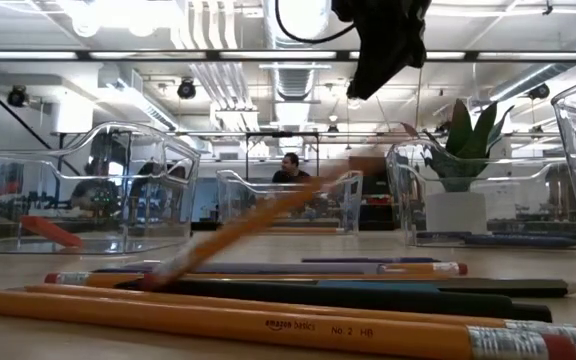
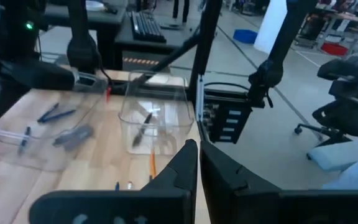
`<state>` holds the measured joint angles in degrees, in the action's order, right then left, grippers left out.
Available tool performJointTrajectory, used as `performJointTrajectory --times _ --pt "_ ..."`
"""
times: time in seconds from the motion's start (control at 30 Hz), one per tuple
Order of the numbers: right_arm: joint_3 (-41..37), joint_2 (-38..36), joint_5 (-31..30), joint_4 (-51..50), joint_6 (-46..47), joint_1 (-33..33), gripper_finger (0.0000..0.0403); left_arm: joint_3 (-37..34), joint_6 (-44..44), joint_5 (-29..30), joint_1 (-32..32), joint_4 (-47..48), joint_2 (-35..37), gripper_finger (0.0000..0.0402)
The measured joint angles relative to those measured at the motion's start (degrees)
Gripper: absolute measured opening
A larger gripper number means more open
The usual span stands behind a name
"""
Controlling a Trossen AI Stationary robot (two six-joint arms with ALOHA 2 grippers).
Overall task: Sort crayons/erasers/pens/pencils in bins
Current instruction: Put the yellow pencil into the top transparent bin
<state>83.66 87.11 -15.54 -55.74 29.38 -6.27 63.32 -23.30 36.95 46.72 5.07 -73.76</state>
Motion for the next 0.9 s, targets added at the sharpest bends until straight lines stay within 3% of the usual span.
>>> performJointTrajectory --times 0.2,0.37,0.53,0.9 --pt "1.4 0.0 1.2 1.1 -3.1 0.0 0.0088 -2.1 0.1 -0.1 -0.9 0.8 0.7 0.0003" --pt "1.0 0.0 12.5 8.1 -2.8 -0.8 0.0115 -3.6 -0.3 -0.2 -1.5 1.7 -0.9 0.0008" --pt "0.3 1.3 20.1 14.5 -3.4 -5.1 0.0142 -5.0 -0.3 -0.4 -1.5 1.8 -1.6 0.0039" --pt "0.1 12.0 20.7 14.2 -5.1 -14.7 0.0131 -5.6 -6.3 -4.6 -0.7 2.0 -1.7 0.0061"
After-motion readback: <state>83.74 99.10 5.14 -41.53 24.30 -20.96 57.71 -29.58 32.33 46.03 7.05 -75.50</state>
